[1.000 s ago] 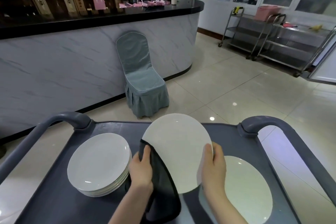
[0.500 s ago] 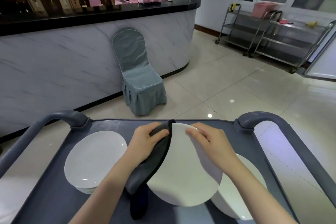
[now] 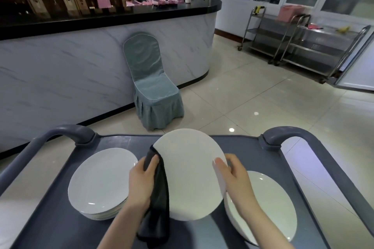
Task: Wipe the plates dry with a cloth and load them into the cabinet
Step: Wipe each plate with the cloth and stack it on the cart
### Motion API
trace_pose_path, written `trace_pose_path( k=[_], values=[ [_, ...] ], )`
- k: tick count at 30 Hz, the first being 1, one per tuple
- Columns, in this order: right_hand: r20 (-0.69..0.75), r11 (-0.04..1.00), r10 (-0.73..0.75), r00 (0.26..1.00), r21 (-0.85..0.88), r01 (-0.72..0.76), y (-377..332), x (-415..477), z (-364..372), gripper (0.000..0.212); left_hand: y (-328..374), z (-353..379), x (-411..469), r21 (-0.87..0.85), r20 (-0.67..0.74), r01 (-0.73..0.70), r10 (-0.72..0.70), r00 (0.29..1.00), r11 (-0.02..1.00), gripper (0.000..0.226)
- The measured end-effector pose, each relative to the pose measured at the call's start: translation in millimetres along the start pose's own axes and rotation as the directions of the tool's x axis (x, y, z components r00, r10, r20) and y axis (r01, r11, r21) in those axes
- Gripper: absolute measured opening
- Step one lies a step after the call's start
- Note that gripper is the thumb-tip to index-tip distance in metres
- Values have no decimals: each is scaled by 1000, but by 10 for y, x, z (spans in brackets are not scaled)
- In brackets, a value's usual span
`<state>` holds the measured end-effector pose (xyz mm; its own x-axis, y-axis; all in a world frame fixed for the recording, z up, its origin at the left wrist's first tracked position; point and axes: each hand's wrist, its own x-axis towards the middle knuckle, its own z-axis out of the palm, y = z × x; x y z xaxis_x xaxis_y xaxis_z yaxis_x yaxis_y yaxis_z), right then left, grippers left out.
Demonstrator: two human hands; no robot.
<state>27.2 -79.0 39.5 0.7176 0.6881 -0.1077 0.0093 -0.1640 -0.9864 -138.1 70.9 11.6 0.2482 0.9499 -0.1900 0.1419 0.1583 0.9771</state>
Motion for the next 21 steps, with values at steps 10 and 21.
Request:
trace_pose_path(
  k=[10,21],
  values=[
    [233,905,-178,956,-342,252,-449,249,-132,34,375,84,80,213,372,-332,238,897,919,24],
    [-284,984,88,955,174,-39,194,-150,418,32,-81,290,-167,-284,-112,316,-359,927,905,17]
  ],
)
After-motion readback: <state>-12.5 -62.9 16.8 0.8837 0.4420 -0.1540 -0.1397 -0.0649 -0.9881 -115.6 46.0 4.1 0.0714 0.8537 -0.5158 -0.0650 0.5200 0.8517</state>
